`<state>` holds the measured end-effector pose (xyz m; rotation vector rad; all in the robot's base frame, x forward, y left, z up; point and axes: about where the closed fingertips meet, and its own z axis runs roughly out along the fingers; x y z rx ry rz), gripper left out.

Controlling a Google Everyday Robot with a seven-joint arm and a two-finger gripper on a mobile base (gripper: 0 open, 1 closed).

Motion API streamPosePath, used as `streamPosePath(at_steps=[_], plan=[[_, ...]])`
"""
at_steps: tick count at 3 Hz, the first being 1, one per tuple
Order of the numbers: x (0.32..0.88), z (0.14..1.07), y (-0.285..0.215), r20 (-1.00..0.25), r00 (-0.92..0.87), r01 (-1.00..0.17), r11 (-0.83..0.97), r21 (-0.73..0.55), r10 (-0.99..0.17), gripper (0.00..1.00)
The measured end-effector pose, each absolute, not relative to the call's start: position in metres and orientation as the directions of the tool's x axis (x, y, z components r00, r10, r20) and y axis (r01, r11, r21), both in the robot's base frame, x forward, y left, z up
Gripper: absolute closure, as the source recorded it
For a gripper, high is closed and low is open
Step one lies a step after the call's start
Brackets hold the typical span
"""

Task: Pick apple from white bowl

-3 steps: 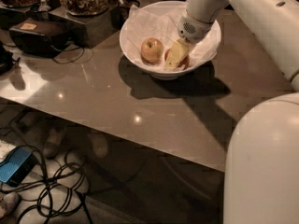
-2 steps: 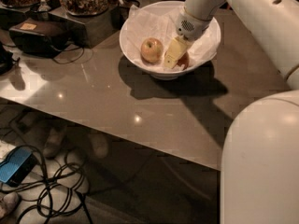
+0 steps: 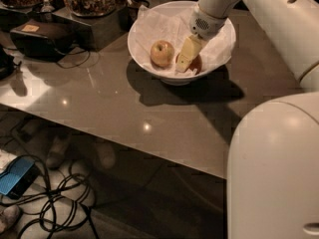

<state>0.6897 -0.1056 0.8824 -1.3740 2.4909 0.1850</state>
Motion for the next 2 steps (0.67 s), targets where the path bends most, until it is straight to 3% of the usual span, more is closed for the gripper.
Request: streamPosePath(at_steps=[2], plan=[[0.682,0.870,-0.106,-0.299,-0.515,-0.844,0.536,0.011,-0.804,0.18]])
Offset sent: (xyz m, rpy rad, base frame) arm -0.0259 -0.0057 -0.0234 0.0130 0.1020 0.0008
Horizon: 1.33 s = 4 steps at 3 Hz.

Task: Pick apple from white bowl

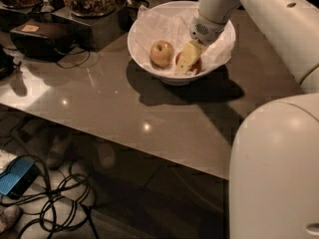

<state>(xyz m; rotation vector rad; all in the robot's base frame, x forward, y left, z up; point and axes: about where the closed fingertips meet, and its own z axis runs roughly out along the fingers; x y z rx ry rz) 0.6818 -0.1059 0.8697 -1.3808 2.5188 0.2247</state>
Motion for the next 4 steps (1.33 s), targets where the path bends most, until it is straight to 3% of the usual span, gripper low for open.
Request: streamPosePath(at_steps=[1,2,4], plan=[[0.6769,0.8573,-0.1040,-0.286,-0.522,-0.844,0.534,0.041,-0.803,0.23],[0.6769,0.8571,-0.1039,-0.286,-0.522,-0.844,0.534,0.041,-0.803,0.41],[0.6770,0.8571,-0.1038,-0.286,-0.522,-0.844,0.534,0.041,-0.803,0.88]])
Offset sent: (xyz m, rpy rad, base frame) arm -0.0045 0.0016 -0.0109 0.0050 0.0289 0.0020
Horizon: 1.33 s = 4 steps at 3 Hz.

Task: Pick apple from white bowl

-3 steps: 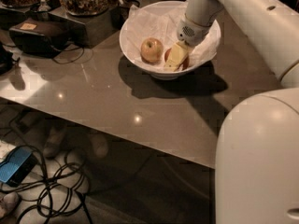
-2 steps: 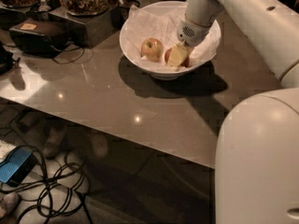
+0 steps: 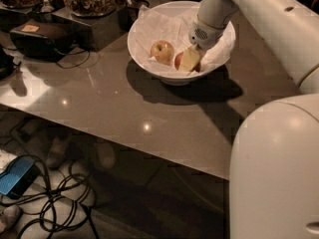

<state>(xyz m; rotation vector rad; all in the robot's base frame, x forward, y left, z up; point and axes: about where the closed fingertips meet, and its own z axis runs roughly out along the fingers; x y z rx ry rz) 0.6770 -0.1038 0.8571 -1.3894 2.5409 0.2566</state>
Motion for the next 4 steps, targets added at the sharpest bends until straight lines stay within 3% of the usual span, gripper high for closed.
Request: streamPosePath(at_steps=[1,4], plan=[[0.677,0.860,-0.101,-0.302,-0.504,-0.853,0.520,0.030,-0.809,1.00],[0.649,0.911,-0.084,-0.375,-0.398,-0.905,0.426,0.009,-0.837,1.00]])
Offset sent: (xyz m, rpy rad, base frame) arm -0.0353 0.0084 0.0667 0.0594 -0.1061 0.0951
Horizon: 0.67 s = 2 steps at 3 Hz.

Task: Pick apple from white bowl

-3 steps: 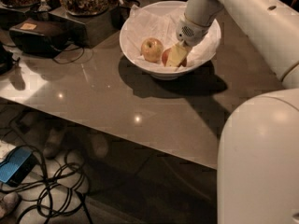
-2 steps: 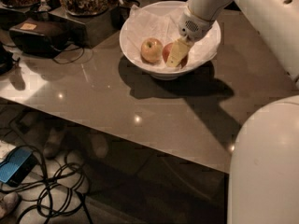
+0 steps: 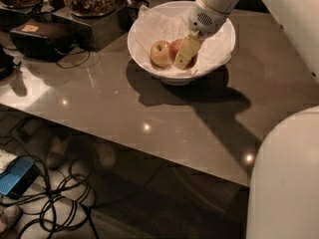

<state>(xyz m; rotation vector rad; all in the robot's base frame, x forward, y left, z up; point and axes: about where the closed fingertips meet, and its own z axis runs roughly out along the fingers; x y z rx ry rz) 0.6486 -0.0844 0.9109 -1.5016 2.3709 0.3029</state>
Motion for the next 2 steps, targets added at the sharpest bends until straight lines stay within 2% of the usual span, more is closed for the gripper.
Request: streamPosePath(at_steps=[2], plan=[[0.602,0.967,-0.069,-0.487,-0.190,-0.975,0.223,-0.010,-0.853,1.00]])
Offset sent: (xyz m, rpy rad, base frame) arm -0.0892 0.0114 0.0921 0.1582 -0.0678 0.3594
